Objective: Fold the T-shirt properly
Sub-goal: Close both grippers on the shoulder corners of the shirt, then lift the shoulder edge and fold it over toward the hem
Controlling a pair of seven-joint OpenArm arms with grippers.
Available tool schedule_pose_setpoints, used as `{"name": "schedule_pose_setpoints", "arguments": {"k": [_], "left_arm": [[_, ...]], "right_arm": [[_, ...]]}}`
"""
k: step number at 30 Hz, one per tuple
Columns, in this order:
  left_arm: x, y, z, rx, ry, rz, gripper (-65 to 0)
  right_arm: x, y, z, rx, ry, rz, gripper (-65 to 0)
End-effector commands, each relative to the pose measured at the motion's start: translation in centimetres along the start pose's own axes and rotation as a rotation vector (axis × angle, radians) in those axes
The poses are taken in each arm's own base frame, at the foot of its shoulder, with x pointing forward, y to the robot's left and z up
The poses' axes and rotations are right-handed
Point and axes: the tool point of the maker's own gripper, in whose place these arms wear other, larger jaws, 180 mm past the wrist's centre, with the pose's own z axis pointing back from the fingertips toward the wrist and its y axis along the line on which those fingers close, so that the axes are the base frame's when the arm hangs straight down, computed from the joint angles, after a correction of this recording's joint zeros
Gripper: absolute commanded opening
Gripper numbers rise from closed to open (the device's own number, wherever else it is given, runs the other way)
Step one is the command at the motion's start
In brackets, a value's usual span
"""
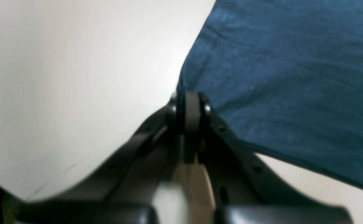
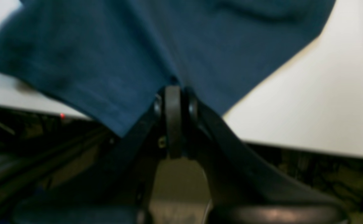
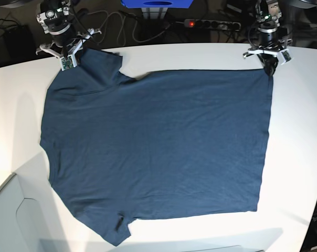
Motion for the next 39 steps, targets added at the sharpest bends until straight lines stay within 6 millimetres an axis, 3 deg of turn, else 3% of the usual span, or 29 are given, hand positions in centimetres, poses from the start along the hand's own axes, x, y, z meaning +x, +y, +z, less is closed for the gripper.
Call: {"name": "schedule_pose_setpoints", "arguments": {"k": [1,12,21,26,31,35,39], "left_arm": [[0.4,0.4,0.2,0.003,-0.005,-0.012,-65.0],[2.4,-0.6,2.1,-0.039,-0.037,-0.047,-65.0],[1.5,0.8,3.5,-0.007,-0.008,-0.053,-65.0],[2.3,1.9,4.2,0.032,-0.026,-0.055,-65.0],[3.6,1.2,4.9,0.016,-0.052,-0.063,-65.0],[4.3,0.5,5.1,0.008,-0.075,-0.05,-65.0],[4.7,0.0,4.9,-0.002,-0.089,-0.046,-65.0]], "right_arm": [[1.3,-0.2,0.5,-0.003,-0.046,0.014,-64.9],[1.9,-0.3,2.5,-0.006,-0.063,0.056,-64.9],[0.5,-1.1,4.3,0.02,-0.025,0.11,-64.9],[-0.1,-1.4,4.8,0.039,-0.006,0.132,-64.9],[-0.1,-1.0,4.7,0.053,-0.008,0.136,-64.9],[0.5,-1.1,4.4,0.049,-0.026,0.137,-64.9],[2.5,-1.6,4.2,0.029,-0.077,0.15,-64.9]]}}
